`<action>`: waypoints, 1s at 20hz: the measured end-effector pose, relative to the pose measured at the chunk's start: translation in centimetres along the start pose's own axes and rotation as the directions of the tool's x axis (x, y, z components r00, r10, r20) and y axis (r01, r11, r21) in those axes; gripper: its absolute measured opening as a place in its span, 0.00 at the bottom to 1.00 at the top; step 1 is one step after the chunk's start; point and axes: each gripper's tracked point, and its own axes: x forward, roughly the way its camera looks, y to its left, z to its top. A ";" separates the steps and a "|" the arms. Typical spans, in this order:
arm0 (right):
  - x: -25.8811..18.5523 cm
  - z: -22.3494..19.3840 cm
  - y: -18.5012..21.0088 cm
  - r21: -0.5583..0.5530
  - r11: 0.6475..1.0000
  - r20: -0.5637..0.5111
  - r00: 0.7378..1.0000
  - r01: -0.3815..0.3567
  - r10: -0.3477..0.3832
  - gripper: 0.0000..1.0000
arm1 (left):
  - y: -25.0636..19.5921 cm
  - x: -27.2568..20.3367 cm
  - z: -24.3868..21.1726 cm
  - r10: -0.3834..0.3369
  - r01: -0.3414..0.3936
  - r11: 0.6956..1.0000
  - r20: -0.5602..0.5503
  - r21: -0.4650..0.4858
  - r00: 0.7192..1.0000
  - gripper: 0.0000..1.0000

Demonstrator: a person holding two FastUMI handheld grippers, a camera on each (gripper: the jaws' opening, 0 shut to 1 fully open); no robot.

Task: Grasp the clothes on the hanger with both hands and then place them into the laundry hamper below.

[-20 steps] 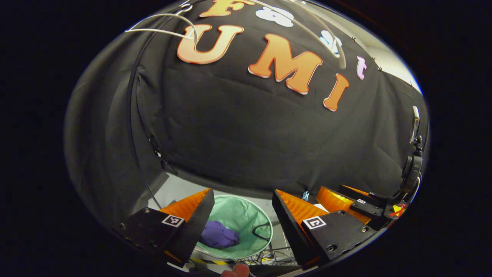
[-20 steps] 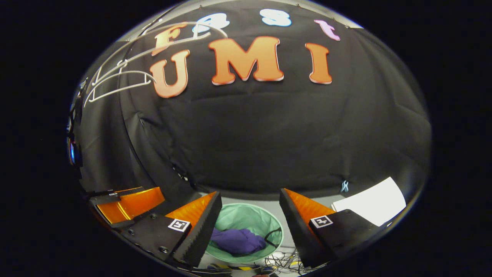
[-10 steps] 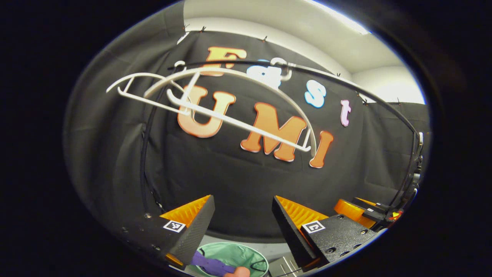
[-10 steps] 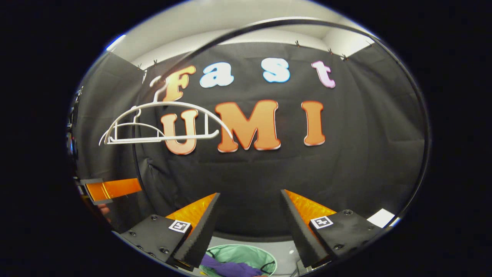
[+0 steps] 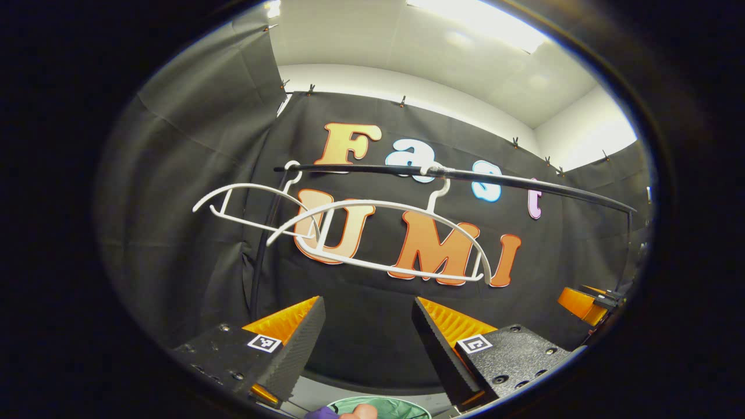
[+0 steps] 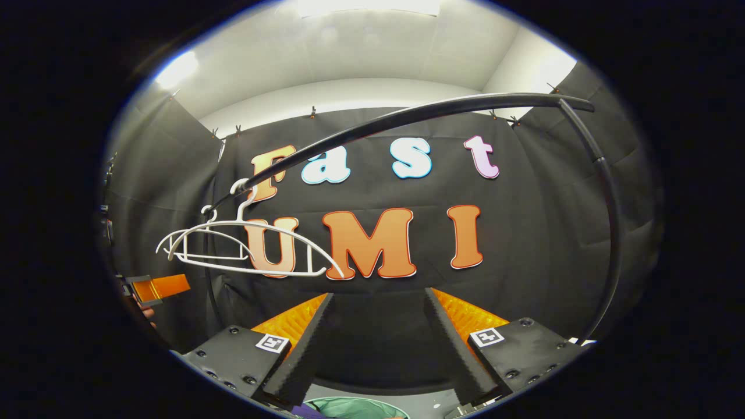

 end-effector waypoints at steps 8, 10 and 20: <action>0.0 0.2 -0.3 0.002 1.000 0.015 1.000 0.018 -0.018 0.98 | 1.4 -0.4 1.1 0.036 -0.036 0.999 0.025 0.002 0.999 0.91; 0.1 0.1 0.2 0.000 1.000 0.016 1.000 0.014 -0.014 1.00 | 1.5 -0.5 1.2 0.037 -0.037 0.999 0.022 0.001 0.999 0.91; 0.3 -0.6 0.8 0.005 1.000 -0.002 1.000 -0.005 0.005 0.89 | 2.1 -0.7 0.7 0.062 -0.061 0.998 0.004 -0.018 0.998 0.95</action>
